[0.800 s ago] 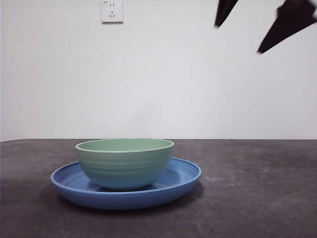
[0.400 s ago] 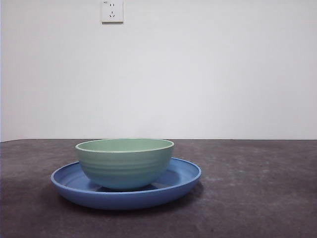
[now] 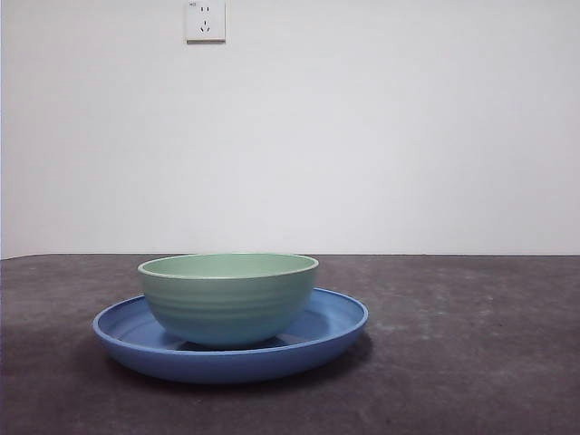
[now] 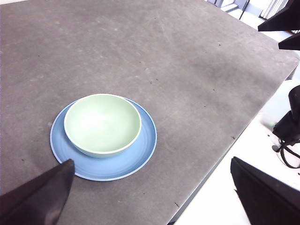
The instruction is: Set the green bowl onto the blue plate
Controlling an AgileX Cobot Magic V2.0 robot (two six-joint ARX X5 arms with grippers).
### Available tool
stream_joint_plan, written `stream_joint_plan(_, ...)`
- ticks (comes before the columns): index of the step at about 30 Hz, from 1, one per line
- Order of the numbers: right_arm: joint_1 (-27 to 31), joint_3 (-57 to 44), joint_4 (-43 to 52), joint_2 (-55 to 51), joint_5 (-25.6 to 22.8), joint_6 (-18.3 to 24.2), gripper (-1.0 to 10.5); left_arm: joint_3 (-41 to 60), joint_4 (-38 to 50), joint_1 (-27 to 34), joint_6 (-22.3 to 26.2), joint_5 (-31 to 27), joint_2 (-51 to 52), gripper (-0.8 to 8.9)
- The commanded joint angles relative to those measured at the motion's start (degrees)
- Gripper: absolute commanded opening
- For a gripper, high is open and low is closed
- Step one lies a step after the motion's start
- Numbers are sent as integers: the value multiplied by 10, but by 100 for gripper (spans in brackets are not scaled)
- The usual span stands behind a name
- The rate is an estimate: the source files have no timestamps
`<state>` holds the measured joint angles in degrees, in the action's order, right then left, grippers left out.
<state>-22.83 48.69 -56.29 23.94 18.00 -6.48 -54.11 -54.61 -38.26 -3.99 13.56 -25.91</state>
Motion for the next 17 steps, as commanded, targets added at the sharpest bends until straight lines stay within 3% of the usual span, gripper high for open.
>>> stream_joint_plan(1,-3,1,7,2,2,-10,525,-5,5,-2,3,-1,-2,530)
stream_joint_plan(8,-3,1,18,3,2,-10,524,-5,4,-2,3,-1,-2,495)
stream_joint_plan(11,-3,1,28,3,2,-11,503,-5,4,-2,3,-1,-2,275)
stream_joint_plan(12,-3,1,30,3,2,-10,435,-5,4,-2,3,-1,-2,169)
stream_joint_plan(13,-3,1,32,3,2,-10,263,-5,4,-2,3,-1,-2,52)
stream_joint_plan(14,-3,1,32,3,2,-10,114,-5,4,-2,3,-1,-2,-5)
stream_joint_plan(15,-3,1,32,3,2,-10,-23,-5,4,-2,3,-1,-2,17)
stream_joint_plan(17,-3,1,33,3,2,-10,24,-5,4,-2,3,-1,-2,16)
